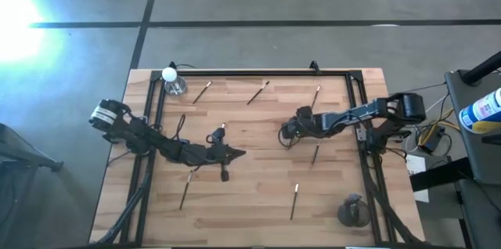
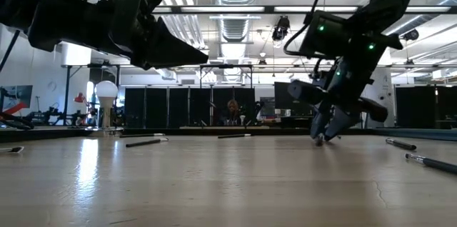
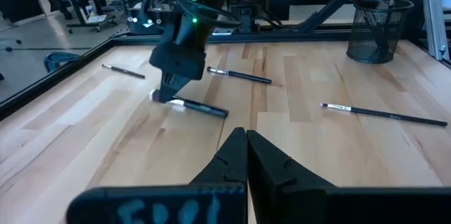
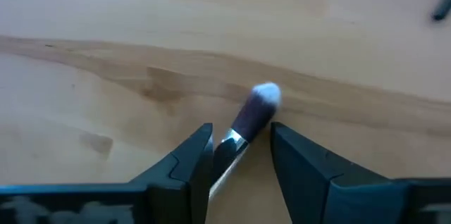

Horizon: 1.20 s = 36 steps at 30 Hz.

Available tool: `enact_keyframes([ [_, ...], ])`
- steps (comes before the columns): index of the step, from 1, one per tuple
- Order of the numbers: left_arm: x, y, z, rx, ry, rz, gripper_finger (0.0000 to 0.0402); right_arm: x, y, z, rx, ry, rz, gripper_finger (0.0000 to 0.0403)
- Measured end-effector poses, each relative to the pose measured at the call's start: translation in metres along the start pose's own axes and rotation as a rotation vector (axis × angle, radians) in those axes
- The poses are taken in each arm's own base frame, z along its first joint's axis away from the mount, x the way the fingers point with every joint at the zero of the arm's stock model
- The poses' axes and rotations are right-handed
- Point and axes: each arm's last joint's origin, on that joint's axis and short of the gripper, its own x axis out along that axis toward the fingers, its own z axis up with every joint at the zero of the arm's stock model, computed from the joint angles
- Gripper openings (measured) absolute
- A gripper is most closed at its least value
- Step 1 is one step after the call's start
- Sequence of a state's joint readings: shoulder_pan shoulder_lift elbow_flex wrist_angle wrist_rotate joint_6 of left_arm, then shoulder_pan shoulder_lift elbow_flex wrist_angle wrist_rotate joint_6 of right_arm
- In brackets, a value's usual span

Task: Pick & Place Makeup Brushes
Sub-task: Put the black foundation brush into the makeup holder

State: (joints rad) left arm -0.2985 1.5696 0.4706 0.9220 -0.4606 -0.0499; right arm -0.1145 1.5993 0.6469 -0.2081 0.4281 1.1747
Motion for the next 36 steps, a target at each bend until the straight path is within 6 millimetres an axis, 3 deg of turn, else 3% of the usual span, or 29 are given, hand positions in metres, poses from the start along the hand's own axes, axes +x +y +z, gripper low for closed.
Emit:
enact_keyframes([
  [7, 0.0, 0.0, 0.0, 0.0, 0.005, 0.001, 0.0, 0.009, 0.025, 0.014, -0.185, -0.022, 0.026, 0.0117],
  [14, 0.0, 0.0, -0.002, 0.002, 0.016, 0.001, 0.0, 0.035, 0.04, 0.025, -0.335, 0.078, 0.002, 0.0092],
  [18, 0.0, 0.001, -0.002, 0.005, 0.022, 0.003, 0.0, 0.038, 0.048, 0.028, -0.425, 0.127, -0.045, 0.0081],
  [26, 0.0, 0.001, -0.003, 0.007, 0.025, 0.005, 0.0, 0.028, 0.061, 0.038, -0.538, 0.17, -0.009, 0.0021],
  [30, 0.0, 0.001, -0.003, 0.01, 0.03, 0.005, 0.0, 0.019, 0.061, 0.033, -0.581, 0.177, 0.027, 0.0011],
  [36, 0.0, 0.001, -0.003, 0.009, 0.03, 0.007, 0.0, -0.022, 0.062, 0.013, -0.603, 0.132, 0.119, 0.0009],
])
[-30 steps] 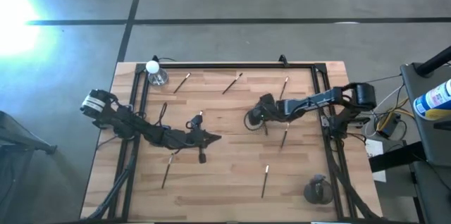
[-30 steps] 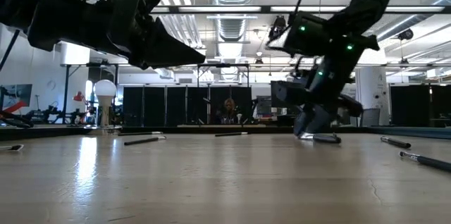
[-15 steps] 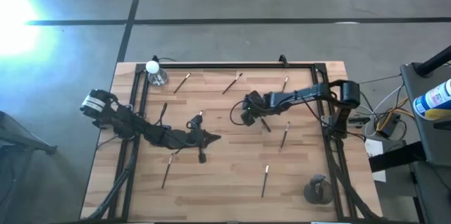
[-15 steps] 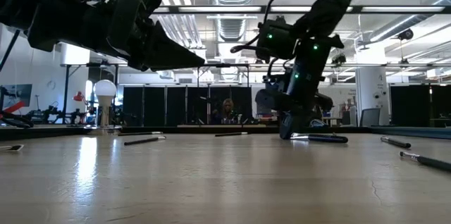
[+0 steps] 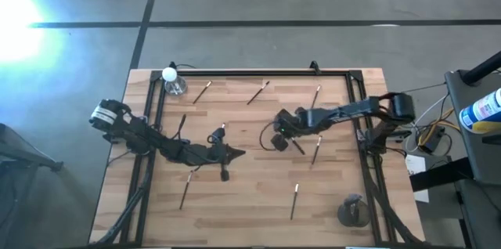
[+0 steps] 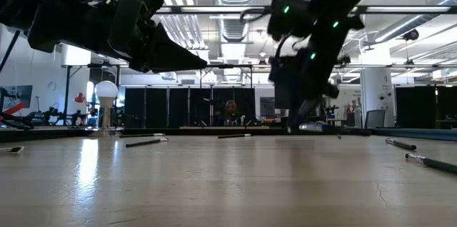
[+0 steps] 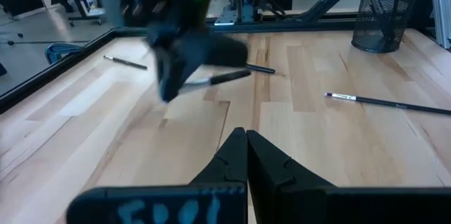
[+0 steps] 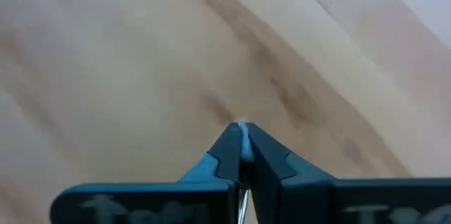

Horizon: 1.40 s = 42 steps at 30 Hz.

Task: Pick & Place Makeup Brushes
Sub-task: Put the black foundation brush into the makeup holder

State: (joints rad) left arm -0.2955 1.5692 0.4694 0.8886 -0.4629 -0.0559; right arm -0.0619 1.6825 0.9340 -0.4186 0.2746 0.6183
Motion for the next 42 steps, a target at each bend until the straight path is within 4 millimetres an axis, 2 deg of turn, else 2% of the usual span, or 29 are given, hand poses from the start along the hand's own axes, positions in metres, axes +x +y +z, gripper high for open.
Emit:
enact_keyframes([
  [5, 0.0, 0.0, 0.0, -0.008, -0.004, 0.001, 0.0, -0.047, 0.023, -0.028, 0.036, -0.031, 0.067, 0.0009],
  [10, 0.0, 0.0, 0.002, -0.014, -0.016, 0.002, 0.0, -0.097, 0.038, -0.064, 0.064, -0.022, 0.092, 0.0009],
  [19, 0.001, 0.001, 0.003, -0.023, -0.022, 0.007, 0.0, -0.182, 0.055, -0.118, 0.164, 0.036, -0.014, 0.0009],
  [26, 0.001, 0.001, 0.002, -0.025, -0.016, 0.007, 0.0, -0.239, 0.069, -0.152, 0.225, -0.044, -0.117, 0.0009],
  [31, 0.001, 0.001, 0.002, -0.025, -0.014, 0.007, 0.0, -0.25, 0.09, -0.181, 0.206, -0.126, -0.059, 0.0008],
  [35, 0.001, 0.002, 0.001, -0.024, -0.008, 0.008, 0.0, -0.242, 0.104, -0.203, 0.146, -0.139, -0.08, 0.0008],
  [42, 0.001, 0.002, 0.001, -0.021, -0.005, 0.008, 0.0, -0.246, 0.108, -0.234, 0.017, -0.197, -0.042, 0.0008],
])
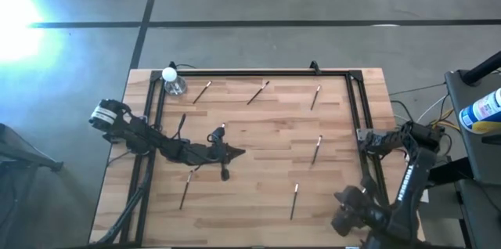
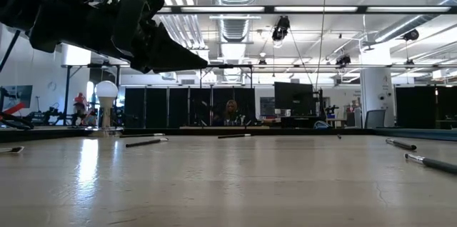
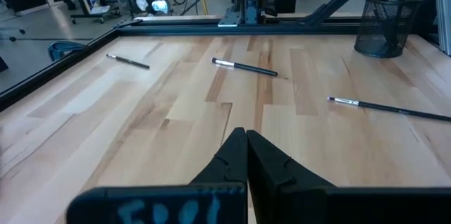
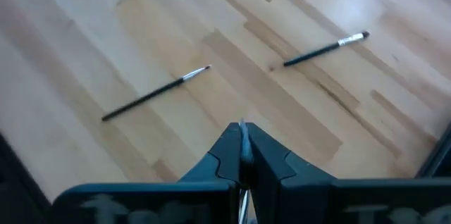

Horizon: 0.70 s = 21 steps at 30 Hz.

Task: Pick & Place Makeup Brushes
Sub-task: Put the black foundation brush into the makeup holder

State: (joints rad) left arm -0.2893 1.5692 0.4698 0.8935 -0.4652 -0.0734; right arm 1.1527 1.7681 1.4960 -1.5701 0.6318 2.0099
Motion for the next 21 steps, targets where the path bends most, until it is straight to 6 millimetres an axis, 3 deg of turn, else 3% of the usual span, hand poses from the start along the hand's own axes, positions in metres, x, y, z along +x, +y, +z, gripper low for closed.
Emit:
enact_keyframes([
  [15, 0.0, 0.0, -0.001, 0.006, 0.011, 0.002, 0.0, -0.017, -0.002, -0.04, -0.4, -0.359, 0.175, 0.0011],
  [21, 0.0, 0.0, -0.001, 0.007, 0.012, 0.002, 0.0, -0.011, -0.004, -0.057, -0.423, -0.387, 0.173, 0.0011],
])
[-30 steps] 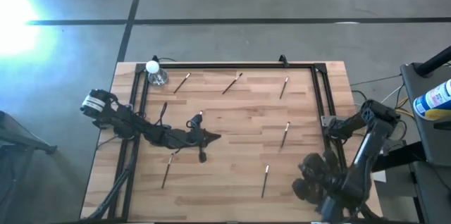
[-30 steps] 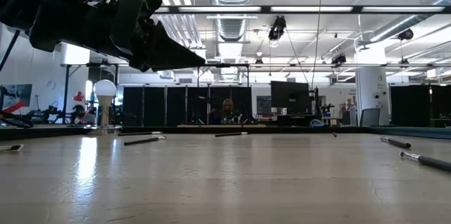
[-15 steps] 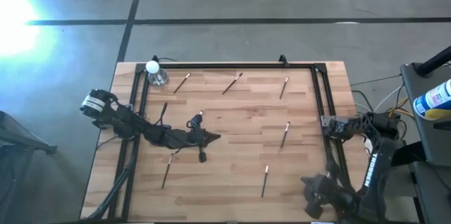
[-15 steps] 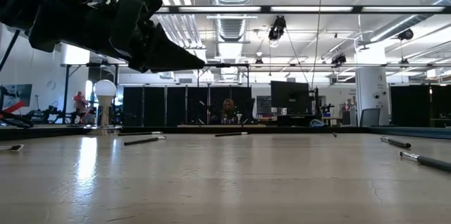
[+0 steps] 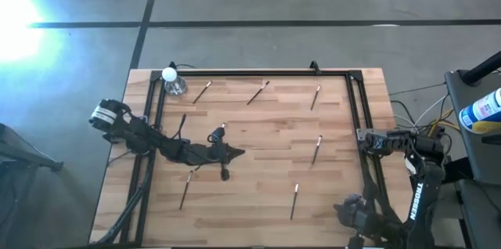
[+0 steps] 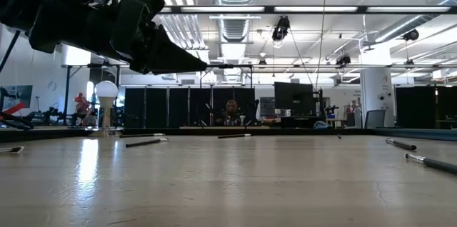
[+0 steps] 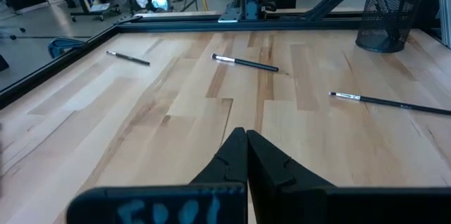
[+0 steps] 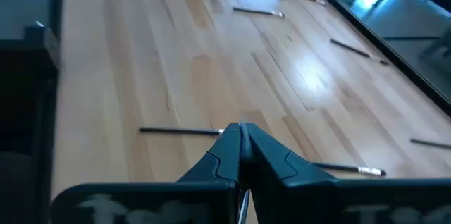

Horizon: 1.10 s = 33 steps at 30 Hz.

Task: Pick & Place Makeup Brushes
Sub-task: Put the black foundation brush into the makeup holder

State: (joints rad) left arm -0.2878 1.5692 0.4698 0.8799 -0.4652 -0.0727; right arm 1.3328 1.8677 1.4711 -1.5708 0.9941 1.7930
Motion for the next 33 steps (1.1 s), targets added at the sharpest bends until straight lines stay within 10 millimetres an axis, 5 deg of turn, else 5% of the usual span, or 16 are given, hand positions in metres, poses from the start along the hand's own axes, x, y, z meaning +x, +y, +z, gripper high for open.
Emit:
enact_keyframes([
  [15, 0.0, 0.001, 0.0, -0.002, 0.001, 0.002, 0.0, 0.006, -0.006, -0.019, 0.061, 0.09, -0.062, 0.0013],
  [33, 0.0, 0.001, 0.0, -0.006, 0.001, 0.003, 0.0, 0.031, -0.007, -0.007, 0.182, 0.219, -0.185, 0.0013],
])
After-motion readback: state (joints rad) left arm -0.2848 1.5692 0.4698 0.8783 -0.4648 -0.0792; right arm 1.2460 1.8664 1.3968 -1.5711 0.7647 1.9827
